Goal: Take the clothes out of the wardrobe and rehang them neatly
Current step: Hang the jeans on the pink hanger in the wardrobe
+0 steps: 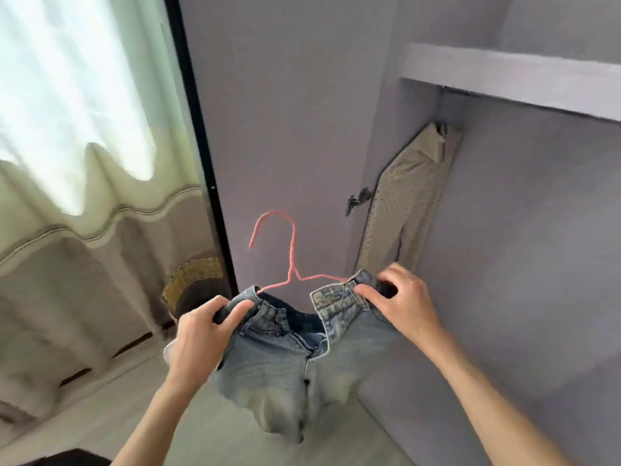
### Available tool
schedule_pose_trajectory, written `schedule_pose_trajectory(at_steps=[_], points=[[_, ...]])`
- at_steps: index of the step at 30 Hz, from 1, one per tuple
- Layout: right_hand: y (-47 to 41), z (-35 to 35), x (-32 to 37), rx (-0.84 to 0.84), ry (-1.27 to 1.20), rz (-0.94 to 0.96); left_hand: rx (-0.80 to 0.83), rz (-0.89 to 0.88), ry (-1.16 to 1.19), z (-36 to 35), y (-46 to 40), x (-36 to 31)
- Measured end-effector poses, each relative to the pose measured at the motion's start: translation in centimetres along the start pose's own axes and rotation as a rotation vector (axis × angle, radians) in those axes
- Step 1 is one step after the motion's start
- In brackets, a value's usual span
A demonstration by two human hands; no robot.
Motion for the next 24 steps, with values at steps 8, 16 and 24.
schedule_pose_trajectory(at_steps=[8, 16, 24], points=[[-2.9, 9.9, -6.0, 0.084, 0.321, -0.267, 0.184, -0.229, 0.084, -8.5, -7.5, -12.9], [-4.4, 16.3, -9.3, -0.006, 0.041, -0.457, 0.372, -0.468, 0.116, -16.5, -14.4, -24.5], [-0.9, 16.4, -15.1, -0.333, 0.088, -0.767, 0.724, -0.603, 0.089, -24.6, -14.2, -28.2]])
Point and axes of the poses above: each hand's wrist, its own y-axis away from the middle knuckle, its own z-axis out of the back of the hand, x = y × z, the point moved 6 cm from there along -y, towards the middle knuckle, and after that the axes turned 8 degrees about z, right-handed, at the moved point
